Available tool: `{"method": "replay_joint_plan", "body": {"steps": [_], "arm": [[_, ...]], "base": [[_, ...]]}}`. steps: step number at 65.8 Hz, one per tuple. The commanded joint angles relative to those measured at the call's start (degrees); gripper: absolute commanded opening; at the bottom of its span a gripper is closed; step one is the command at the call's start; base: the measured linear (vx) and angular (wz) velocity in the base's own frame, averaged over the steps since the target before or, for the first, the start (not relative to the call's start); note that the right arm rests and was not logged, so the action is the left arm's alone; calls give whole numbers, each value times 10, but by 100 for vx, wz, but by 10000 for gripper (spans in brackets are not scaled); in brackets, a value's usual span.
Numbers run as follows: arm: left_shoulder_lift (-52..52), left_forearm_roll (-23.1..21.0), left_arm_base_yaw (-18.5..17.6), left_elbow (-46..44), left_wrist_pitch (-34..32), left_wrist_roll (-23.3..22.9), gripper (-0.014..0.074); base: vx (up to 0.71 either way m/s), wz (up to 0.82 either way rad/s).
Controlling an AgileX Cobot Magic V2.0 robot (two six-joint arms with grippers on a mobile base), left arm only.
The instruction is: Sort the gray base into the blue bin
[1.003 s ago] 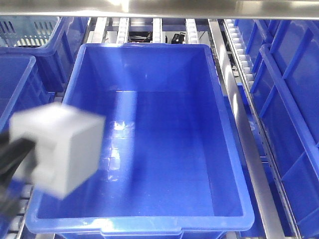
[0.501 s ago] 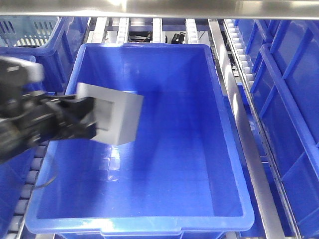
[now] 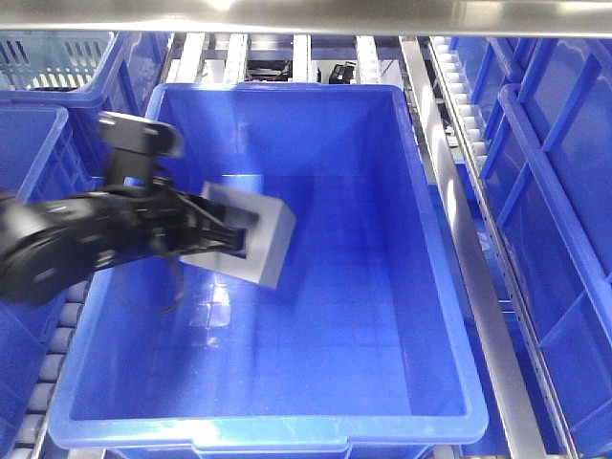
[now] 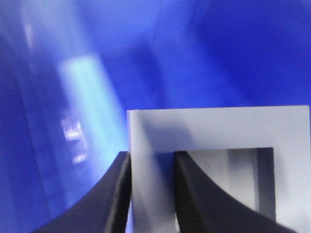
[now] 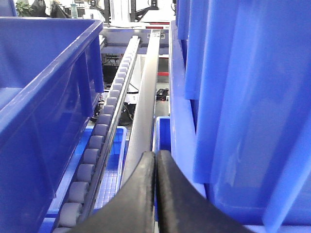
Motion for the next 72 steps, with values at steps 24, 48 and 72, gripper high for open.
{"method": "replay_joint_plan", "body": {"steps": [24,48,72], "arm": [[63,-33,-11,-70,10,-6,126],[75,-35,-38,-76,3,-6,323],[43,-35,-38,-75,16,-6,360]], "base": [[0,0],[0,0],[0,0]]}}
